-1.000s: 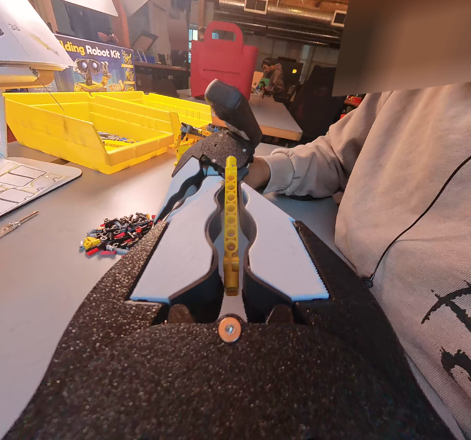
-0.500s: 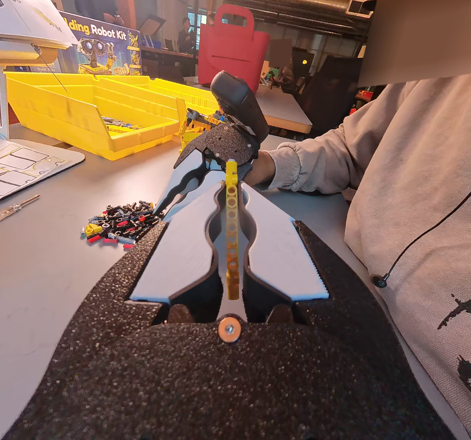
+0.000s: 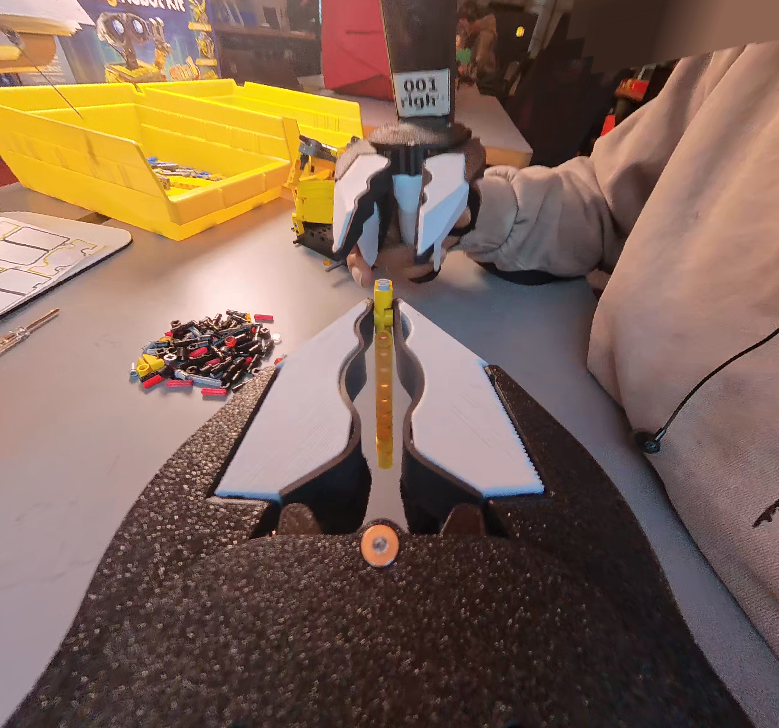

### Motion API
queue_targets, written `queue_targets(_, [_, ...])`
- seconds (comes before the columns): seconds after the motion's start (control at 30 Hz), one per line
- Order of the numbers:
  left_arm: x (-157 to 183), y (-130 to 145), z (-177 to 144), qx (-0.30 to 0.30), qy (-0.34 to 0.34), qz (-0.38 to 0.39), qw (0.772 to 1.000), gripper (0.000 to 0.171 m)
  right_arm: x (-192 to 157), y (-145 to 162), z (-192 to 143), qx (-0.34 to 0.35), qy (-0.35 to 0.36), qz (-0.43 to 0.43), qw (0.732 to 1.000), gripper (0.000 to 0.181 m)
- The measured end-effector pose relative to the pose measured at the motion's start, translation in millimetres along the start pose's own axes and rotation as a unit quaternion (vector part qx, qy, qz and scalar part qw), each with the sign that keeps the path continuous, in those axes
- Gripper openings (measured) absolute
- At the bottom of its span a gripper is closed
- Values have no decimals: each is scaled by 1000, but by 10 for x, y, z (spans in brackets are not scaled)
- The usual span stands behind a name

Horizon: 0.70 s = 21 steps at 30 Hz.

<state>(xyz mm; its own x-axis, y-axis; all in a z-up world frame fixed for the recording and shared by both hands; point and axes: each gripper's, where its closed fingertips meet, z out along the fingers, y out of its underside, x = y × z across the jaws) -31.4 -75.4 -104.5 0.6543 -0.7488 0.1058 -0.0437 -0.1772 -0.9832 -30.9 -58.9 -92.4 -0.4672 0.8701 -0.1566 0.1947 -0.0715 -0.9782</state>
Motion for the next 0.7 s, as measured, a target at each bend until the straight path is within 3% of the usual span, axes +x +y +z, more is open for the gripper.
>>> queue_targets(0.17, [104, 138, 162, -41, 13, 28, 999, 6, -198, 26, 48, -23, -28, -39, 999, 14])
queue_targets(0.43, [177, 245, 244, -77, 18, 49, 996, 6, -261, 210, 112, -70, -28, -80, 994, 11])
queue_targets(0.7, [229, 201, 240, -65, 35, 37, 997, 6, -291, 162, 83, -53, -37, -99, 993, 6])
